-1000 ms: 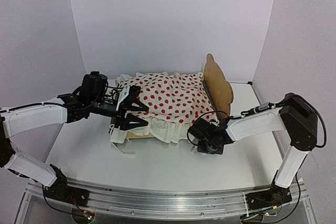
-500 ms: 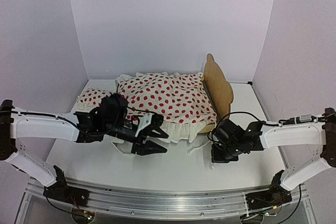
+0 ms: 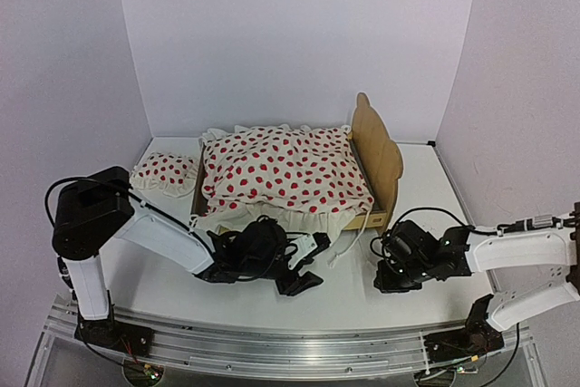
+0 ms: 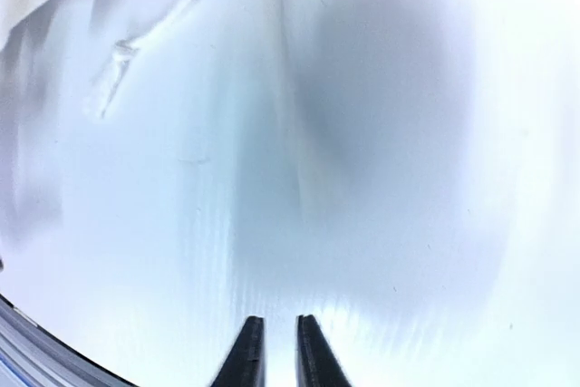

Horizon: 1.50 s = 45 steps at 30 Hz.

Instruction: Set up the pet bed

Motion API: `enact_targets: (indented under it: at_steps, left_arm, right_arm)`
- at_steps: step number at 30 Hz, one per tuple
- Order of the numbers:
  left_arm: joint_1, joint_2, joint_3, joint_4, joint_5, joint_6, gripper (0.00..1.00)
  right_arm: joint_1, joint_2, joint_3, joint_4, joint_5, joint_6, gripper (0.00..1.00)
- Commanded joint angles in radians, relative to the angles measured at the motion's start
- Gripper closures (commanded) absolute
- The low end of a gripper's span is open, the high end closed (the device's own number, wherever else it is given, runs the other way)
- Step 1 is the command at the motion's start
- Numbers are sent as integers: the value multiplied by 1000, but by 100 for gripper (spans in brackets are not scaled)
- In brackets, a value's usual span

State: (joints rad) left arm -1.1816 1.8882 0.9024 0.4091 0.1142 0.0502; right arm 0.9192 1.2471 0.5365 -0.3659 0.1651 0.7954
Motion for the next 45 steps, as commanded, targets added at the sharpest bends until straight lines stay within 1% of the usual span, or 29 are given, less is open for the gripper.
enact_targets:
  at_steps: [1, 6, 10, 13, 16, 19, 23, 26, 27, 33, 37, 42, 44, 45]
  left_arm:
    - [-2, 85, 134, 92, -146, -41, 39]
    - [-24, 192, 230, 73, -194, -84, 41]
    - [-31, 254, 281, 59, -252, -111, 42]
    - [-31, 295, 324, 10, -302, -132, 44]
    - [-32, 318, 341, -18, -325, -137, 46]
    - [-32, 328, 343, -45, -340, -152, 51]
    - [-30, 331, 332, -100, -345, -222, 66]
    - [-30, 317, 304, -99, -304, -247, 94]
    - [-30, 310, 299, -98, -295, -249, 99]
    - [-30, 208, 260, -99, -274, -153, 100]
    - [-28, 149, 245, -132, -246, -127, 100]
    - [-29, 110, 229, -139, -231, -118, 100]
    - [-27, 105, 222, -135, -232, -113, 100]
    - [-27, 102, 219, -132, -232, -110, 100]
  right_arm:
    - [0, -56, -27, -14, 25, 3, 77]
    - [1, -82, -36, -17, 28, 2, 67]
    - [1, -110, -34, -19, 49, -41, 63]
    - [0, -139, -26, -19, 122, -119, 58]
    - [-15, -153, -25, -10, 201, -214, 58]
    - [-59, -154, -33, 30, 201, -274, 57]
    - [-118, -142, -78, 152, 126, -336, 56]
    - [-138, -113, -142, 311, 101, -383, 56]
    - [-141, -104, -163, 370, 99, -399, 55]
    - [-147, -37, -239, 615, 140, -505, 53]
    - [-165, 54, -233, 696, 148, -534, 53]
    - [-196, 214, -210, 782, 85, -544, 53]
    - [-198, 284, -191, 795, 75, -546, 56]
    - [-198, 311, -183, 798, 68, -544, 59]
